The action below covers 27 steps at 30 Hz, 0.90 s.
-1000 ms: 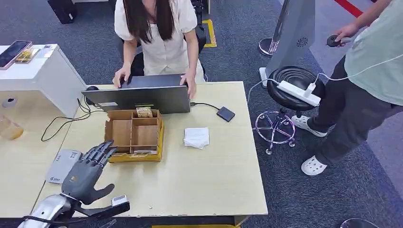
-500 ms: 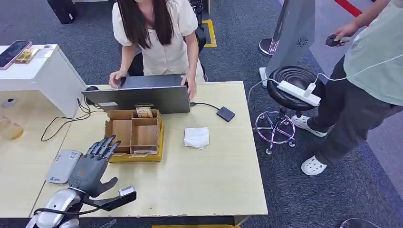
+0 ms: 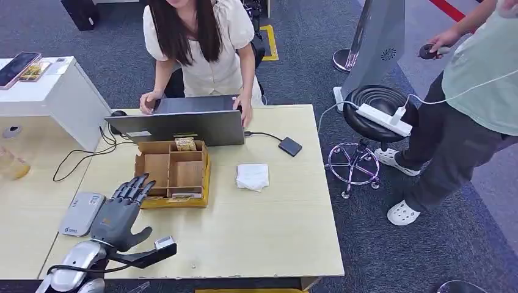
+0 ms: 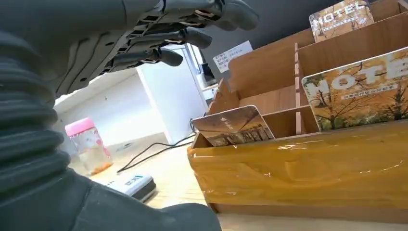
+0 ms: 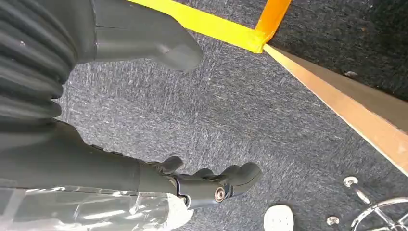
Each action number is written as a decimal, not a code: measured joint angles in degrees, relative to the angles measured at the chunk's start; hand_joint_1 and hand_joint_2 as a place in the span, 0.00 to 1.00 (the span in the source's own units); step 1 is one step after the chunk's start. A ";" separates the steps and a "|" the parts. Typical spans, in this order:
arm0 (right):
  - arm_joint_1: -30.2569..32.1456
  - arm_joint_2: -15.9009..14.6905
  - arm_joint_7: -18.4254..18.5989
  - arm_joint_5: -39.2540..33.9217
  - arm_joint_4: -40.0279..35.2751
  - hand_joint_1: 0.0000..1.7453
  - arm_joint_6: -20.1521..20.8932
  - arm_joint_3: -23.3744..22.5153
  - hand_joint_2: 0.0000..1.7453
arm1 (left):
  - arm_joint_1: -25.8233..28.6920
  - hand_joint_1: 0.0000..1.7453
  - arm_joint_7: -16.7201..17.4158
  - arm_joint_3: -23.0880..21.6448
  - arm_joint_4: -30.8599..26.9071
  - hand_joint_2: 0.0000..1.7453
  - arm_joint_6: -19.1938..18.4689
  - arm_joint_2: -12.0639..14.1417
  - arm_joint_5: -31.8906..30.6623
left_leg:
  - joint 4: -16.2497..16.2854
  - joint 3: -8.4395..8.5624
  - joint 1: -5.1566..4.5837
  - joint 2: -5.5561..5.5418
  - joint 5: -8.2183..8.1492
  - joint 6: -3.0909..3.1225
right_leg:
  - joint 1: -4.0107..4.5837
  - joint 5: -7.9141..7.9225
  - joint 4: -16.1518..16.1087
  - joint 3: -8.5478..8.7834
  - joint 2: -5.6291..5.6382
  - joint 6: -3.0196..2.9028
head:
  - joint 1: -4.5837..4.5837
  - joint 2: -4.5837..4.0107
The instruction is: Pass the card to the sensor for recognition and then transmit it.
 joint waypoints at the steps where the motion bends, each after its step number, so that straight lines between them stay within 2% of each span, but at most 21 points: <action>1: 0.00 0.00 -0.02 0.04 0.00 0.00 0.00 -0.02 1.00 | -0.10 0.00 0.11 0.00 0.09 1.00 0.02 0.00 -0.39 | 0.00 0.00 0.00 0.00 0.00 0.00 | 0.00 0.00 0.00 0.00 0.00 0.00 | -0.02 0.00; 27: 0.00 0.04 -0.11 2.03 -0.02 0.00 0.02 -1.40 1.00 | -4.21 0.00 1.97 0.87 6.40 1.00 0.00 -1.55 -2.45 | 0.00 0.00 0.00 0.00 0.01 0.00 | 0.00 0.00 0.00 0.00 0.00 0.00 | -0.02 0.00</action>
